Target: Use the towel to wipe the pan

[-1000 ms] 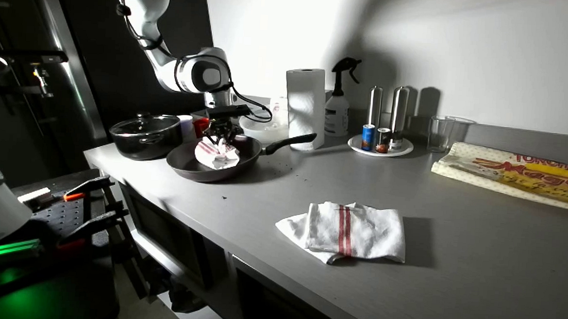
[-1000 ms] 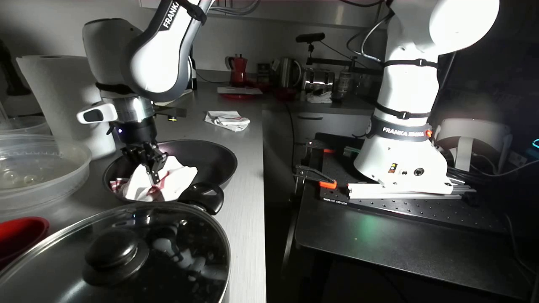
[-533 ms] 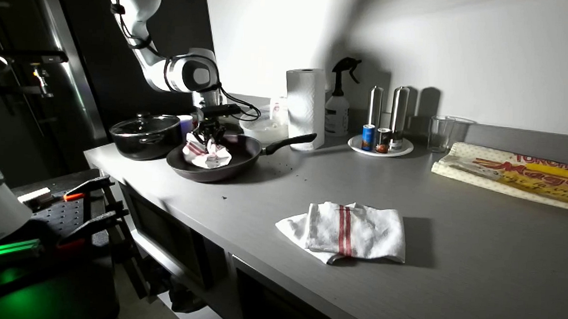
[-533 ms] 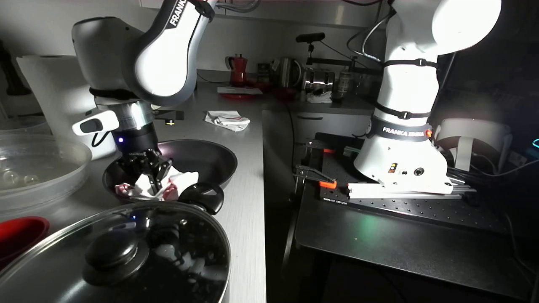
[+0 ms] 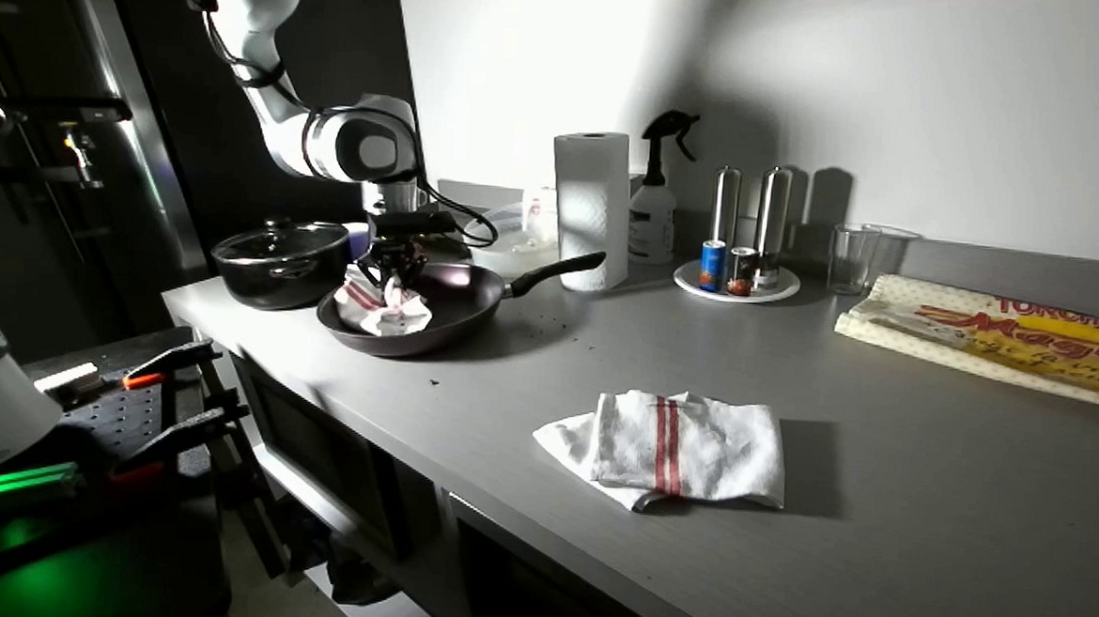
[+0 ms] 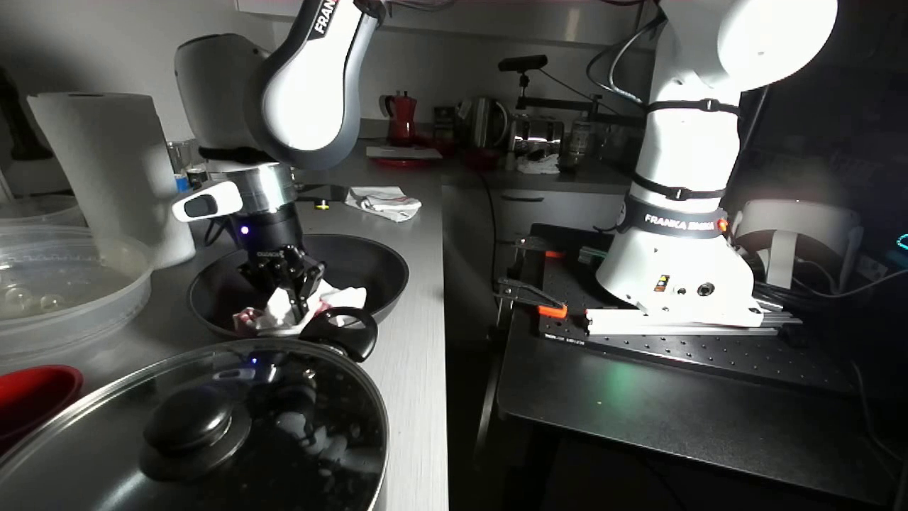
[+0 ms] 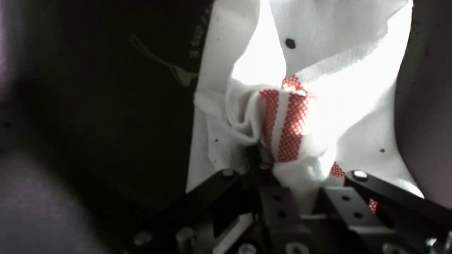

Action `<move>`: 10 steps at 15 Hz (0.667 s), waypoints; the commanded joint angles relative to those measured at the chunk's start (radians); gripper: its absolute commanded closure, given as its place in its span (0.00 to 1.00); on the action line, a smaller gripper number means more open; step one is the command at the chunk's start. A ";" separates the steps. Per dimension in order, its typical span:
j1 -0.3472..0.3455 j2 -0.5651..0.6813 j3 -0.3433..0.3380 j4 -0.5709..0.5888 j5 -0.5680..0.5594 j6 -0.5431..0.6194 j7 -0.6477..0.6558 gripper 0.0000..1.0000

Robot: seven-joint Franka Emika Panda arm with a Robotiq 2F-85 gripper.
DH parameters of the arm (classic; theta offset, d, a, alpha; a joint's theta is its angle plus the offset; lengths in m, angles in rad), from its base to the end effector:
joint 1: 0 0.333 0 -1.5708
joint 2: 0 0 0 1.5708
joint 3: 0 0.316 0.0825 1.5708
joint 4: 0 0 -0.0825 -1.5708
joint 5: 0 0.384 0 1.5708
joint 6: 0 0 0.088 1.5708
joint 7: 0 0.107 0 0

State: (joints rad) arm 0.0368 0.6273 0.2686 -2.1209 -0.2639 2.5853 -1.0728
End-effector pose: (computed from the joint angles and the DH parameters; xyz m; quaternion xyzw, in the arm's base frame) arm 0.5205 0.1776 0.1102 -0.7047 -0.7066 0.0512 0.0399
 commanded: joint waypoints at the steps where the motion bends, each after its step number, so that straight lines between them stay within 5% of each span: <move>1: -0.070 -0.023 0.013 -0.097 0.074 0.051 -0.035 0.97; 10: -0.127 -0.064 -0.098 -0.144 0.125 0.223 0.103 0.97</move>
State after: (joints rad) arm -0.0977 0.5664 0.2264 -2.2434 -0.1351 2.7140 -1.0303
